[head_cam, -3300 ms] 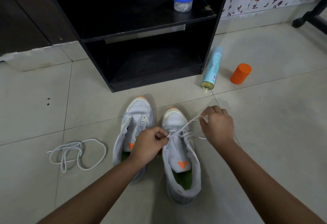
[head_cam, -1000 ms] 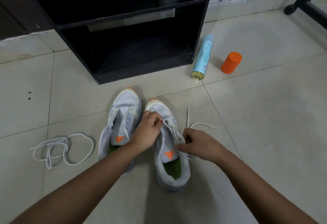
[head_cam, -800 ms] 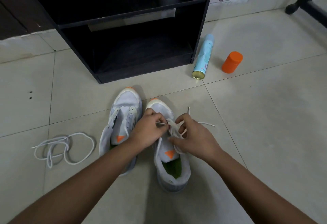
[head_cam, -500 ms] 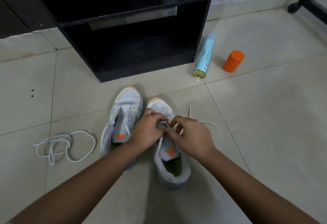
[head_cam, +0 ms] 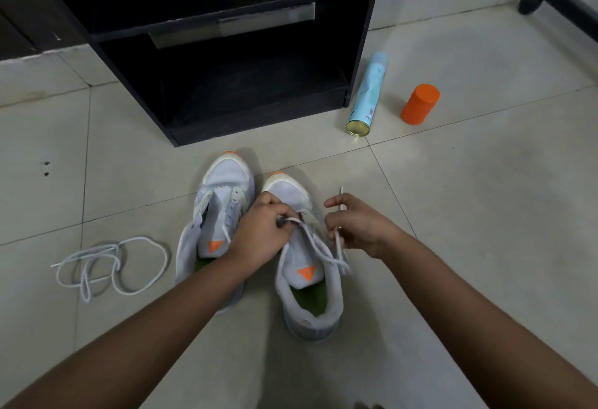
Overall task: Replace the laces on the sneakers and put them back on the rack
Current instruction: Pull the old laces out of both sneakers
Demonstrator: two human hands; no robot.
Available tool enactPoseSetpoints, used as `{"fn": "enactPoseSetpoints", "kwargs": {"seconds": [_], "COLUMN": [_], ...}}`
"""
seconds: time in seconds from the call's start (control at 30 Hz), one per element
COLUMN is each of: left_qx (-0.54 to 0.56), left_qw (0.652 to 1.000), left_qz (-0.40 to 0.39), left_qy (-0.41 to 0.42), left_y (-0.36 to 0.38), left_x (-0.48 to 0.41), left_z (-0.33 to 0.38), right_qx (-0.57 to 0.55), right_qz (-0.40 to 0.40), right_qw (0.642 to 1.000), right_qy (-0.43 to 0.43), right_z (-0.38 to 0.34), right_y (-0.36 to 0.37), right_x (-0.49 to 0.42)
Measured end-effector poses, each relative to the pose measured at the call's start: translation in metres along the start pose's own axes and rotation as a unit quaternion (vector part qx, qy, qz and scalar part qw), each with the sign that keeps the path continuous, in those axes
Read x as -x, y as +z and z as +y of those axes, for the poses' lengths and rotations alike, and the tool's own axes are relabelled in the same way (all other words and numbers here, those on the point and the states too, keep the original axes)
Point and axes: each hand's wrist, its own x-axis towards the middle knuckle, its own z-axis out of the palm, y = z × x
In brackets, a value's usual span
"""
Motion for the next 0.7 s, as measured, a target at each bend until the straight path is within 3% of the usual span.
{"fn": "enactPoseSetpoints", "kwargs": {"seconds": [0.13,0.2,0.23,0.3,0.33,0.37,0.4,0.47,0.57,0.7], "left_qx": [0.016,0.019,0.015,0.001,-0.005,-0.011,-0.013,-0.012,-0.025,-0.042], "left_qw": [1.0,1.0,1.0,1.0,1.0,1.0,1.0,1.0,0.999,0.998], "left_qz": [-0.003,0.003,0.007,0.009,0.006,0.003,0.0,0.001,0.001,0.012], "left_qy": [-0.021,-0.023,-0.019,-0.009,-0.007,-0.006,-0.005,0.006,0.029,0.039], "left_y": [-0.001,-0.001,0.0,0.001,0.002,0.002,0.002,0.0,-0.002,-0.002], "left_x": [0.0,0.001,0.0,-0.001,-0.002,-0.003,-0.004,-0.005,-0.004,-0.005], "left_z": [0.002,0.001,0.0,0.0,0.0,0.001,0.001,0.004,0.006,0.003], "right_qx": [-0.068,0.104,0.254,0.529,0.596,0.626,0.621,0.545,0.416,0.417], "right_qz": [-0.088,0.022,0.119,0.258,0.288,0.308,0.324,0.314,0.212,0.192], "right_qw": [0.994,0.992,0.955,0.798,0.735,0.693,0.677,0.7,0.828,0.843], "right_qy": [0.0,-0.061,-0.097,-0.131,-0.147,-0.179,-0.227,-0.337,-0.312,-0.281], "right_z": [-0.017,-0.018,-0.013,0.0,0.01,0.019,0.028,0.039,0.044,0.041], "right_y": [-0.025,-0.043,-0.05,-0.058,-0.056,-0.051,-0.043,-0.021,0.009,0.013], "right_x": [-0.002,-0.004,-0.006,-0.01,-0.01,-0.01,-0.009,0.001,0.015,0.017]}}
